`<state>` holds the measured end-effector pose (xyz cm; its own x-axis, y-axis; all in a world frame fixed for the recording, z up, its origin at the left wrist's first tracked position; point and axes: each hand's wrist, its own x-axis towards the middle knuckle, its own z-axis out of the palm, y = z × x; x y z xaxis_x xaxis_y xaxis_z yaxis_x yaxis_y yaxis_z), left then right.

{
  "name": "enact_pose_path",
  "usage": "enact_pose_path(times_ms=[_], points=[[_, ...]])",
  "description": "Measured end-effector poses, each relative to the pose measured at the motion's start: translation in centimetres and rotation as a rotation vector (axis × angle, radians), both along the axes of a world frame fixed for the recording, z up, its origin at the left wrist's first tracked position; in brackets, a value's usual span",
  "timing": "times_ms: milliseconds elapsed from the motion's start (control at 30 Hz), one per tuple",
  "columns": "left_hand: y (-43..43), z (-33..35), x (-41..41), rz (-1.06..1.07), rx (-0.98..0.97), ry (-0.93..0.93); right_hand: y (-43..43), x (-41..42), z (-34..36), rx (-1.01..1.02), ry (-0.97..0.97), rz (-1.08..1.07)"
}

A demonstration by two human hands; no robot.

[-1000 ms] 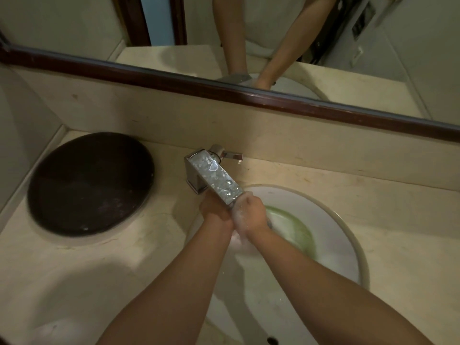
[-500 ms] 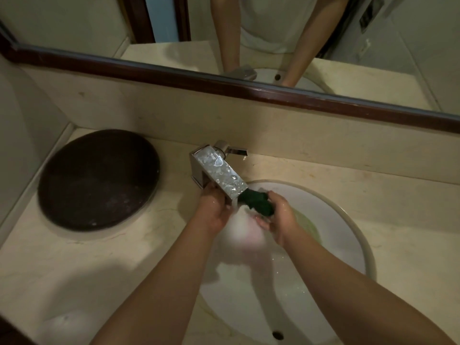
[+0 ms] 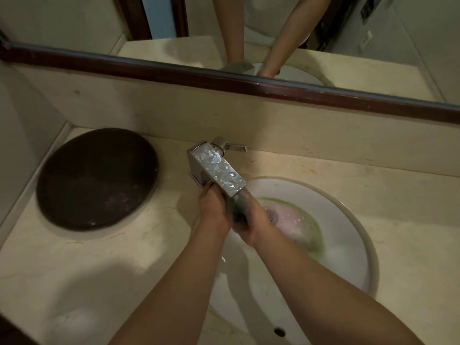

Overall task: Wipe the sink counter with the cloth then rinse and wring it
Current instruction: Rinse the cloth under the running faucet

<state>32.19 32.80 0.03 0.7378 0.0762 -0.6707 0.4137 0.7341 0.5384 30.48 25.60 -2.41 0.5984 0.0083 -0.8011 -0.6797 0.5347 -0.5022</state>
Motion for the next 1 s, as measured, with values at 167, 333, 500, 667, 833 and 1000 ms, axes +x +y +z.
enact_pose_path(times_ms=[167,333,500,667,833,1000], points=[[0.1,-0.1,1.0,0.021,-0.115,0.055,0.7,1.4,-1.5,-0.072,0.106,0.021],[-0.1,1.2,1.2,0.044,-0.152,0.064,0.6,1.5,0.7,-0.112,0.099,-0.095],[-0.6,1.4,1.4,-0.002,-0.109,0.106,-1.5,1.6,1.3,-0.219,0.043,0.142],[0.6,0.7,1.3,-0.102,-0.116,0.034,-5.9,2.4,2.4,-0.507,-0.100,0.401],[1.9,0.1,0.7,-0.377,0.192,-0.052,-9.1,3.4,4.8,-0.384,-0.194,0.471],[1.8,-0.4,0.1,-0.433,0.650,-0.082,-8.3,3.7,5.4,-0.939,-0.391,0.648]])
